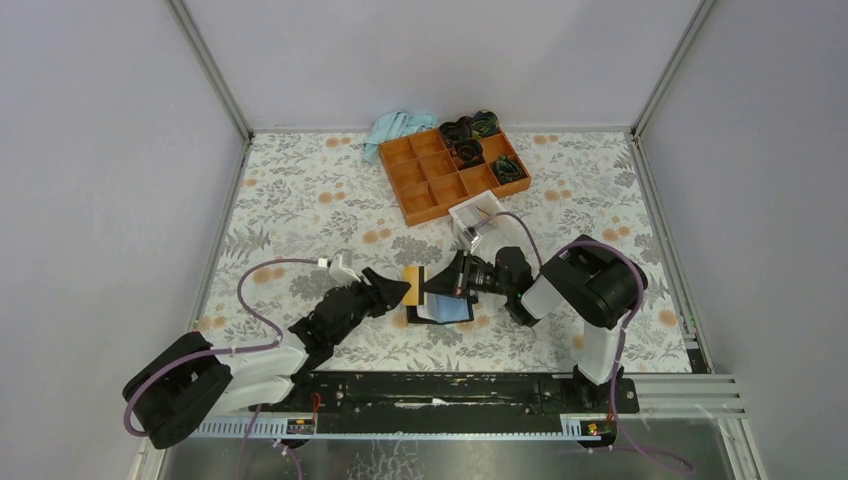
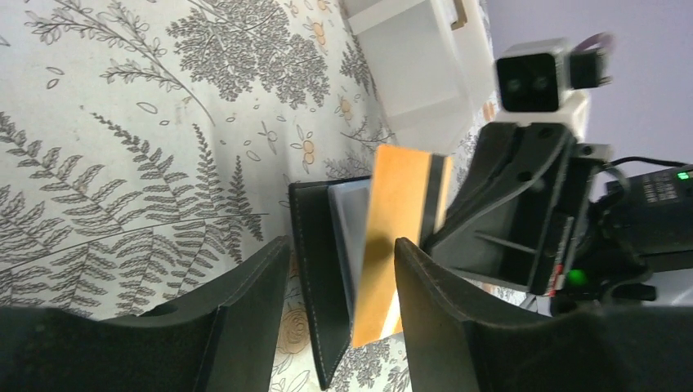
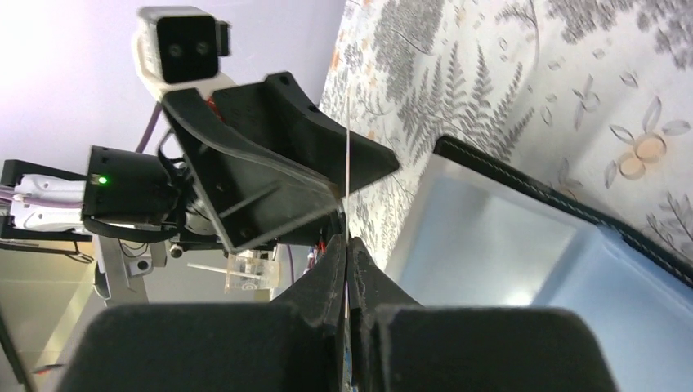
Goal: Put the credit cards into the card holder
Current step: Pick up the credit card from the storage box.
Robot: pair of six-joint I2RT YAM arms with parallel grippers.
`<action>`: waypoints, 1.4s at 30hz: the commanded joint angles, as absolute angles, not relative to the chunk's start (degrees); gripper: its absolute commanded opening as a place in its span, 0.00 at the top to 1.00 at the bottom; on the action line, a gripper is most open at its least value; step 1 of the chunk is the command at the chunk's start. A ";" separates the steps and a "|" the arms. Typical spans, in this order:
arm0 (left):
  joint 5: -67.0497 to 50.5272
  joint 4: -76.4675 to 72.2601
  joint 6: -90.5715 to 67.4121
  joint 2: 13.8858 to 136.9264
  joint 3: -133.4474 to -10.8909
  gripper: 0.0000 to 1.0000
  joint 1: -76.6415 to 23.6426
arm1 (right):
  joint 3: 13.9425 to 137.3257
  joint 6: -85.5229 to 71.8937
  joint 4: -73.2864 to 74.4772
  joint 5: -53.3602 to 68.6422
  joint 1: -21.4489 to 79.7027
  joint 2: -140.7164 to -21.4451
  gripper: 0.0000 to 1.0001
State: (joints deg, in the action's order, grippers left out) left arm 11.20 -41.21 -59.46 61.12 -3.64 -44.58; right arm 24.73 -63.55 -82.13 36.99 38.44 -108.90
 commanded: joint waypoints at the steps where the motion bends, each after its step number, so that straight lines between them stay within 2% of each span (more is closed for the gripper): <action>1: 13.64 -38.60 -57.73 60.17 -5.23 0.43 -44.47 | 28.56 -59.15 -77.27 36.21 37.99 -102.26 1.00; 6: 14.40 -36.49 -56.90 58.77 -6.30 0.43 -44.50 | 29.43 -49.86 -63.61 29.92 37.46 -92.82 1.00; 12: 14.54 -35.59 -56.07 58.26 -6.83 0.43 -44.52 | 29.07 -37.87 -40.87 16.33 37.31 -78.14 1.00; 15: 14.45 -34.07 -54.73 57.94 -8.13 0.43 -44.47 | 30.23 -34.31 -30.66 14.00 37.27 -74.59 1.00; 19: 12.86 -31.07 -52.22 58.18 -12.39 0.43 -44.53 | 29.75 -33.46 -24.02 14.31 37.26 -72.94 1.00; 25: 8.81 -27.88 -49.91 59.17 -18.16 0.43 -44.70 | 25.97 -33.74 -21.98 14.60 37.35 -71.29 1.00; 42: -0.13 -26.32 -51.66 72.86 -28.84 0.48 -50.56 | 23.82 -37.02 -27.24 17.44 38.78 -76.86 1.00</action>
State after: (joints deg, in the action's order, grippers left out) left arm 2.35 -26.96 -51.92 71.22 -26.06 -49.36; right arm 24.12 -36.58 -24.82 17.26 38.24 -77.01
